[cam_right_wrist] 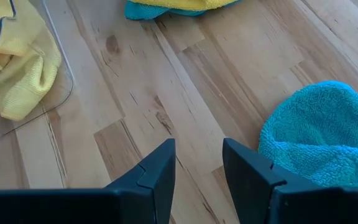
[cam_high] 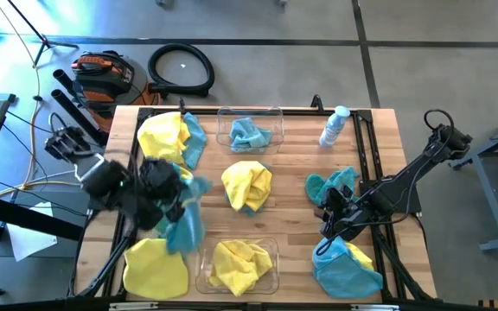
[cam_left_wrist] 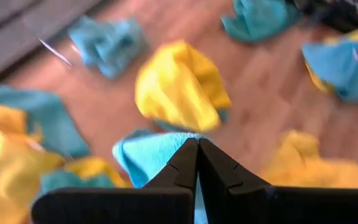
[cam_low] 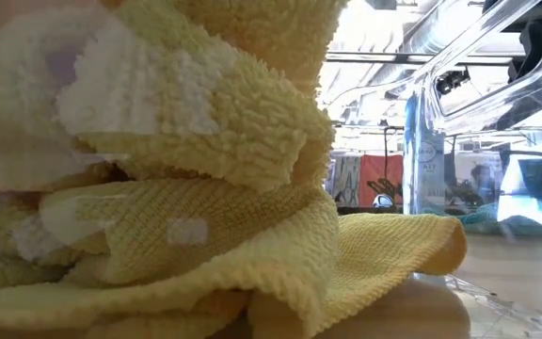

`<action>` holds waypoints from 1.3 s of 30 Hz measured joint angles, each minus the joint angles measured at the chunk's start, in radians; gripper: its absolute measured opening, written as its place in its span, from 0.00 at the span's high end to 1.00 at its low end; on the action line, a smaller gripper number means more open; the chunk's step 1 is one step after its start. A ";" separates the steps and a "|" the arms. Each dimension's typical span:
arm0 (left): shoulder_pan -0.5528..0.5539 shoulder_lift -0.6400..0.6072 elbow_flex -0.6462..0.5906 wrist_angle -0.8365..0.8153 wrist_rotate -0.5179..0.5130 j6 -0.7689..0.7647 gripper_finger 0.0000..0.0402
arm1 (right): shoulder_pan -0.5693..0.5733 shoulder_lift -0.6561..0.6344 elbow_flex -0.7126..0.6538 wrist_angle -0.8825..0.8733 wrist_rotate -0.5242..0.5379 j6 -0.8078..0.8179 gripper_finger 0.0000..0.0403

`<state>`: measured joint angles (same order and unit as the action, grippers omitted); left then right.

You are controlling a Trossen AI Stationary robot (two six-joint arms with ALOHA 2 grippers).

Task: Sort microfiber towel by color & place in baskets
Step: Put the blue microfiber towel into the top transparent bin

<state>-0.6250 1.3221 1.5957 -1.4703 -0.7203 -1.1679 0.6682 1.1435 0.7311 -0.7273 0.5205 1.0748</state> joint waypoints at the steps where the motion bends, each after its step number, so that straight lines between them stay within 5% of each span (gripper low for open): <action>1: 0.033 -0.011 0.003 0.009 -0.008 0.037 1.00 | 0.000 0.000 0.000 0.000 0.000 0.000 0.68; 10: 0.391 -0.096 0.005 0.300 0.015 0.566 1.00 | 0.000 0.000 0.000 0.000 0.000 -0.001 0.68; 19: 0.735 -0.062 0.006 0.717 0.301 1.080 1.00 | 0.000 0.000 0.000 0.000 0.000 -0.002 0.68; 32: 1.043 0.144 0.006 1.089 0.684 1.310 1.00 | 0.000 0.000 0.000 0.004 -0.001 -0.002 0.68; 39: 1.115 0.244 0.006 1.058 0.742 1.316 1.00 | 0.000 0.000 0.000 0.005 -0.001 -0.002 0.68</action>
<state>0.4899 1.5665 1.6012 -0.4118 0.0219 0.1477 0.6678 1.1439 0.7311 -0.7225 0.5198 1.0725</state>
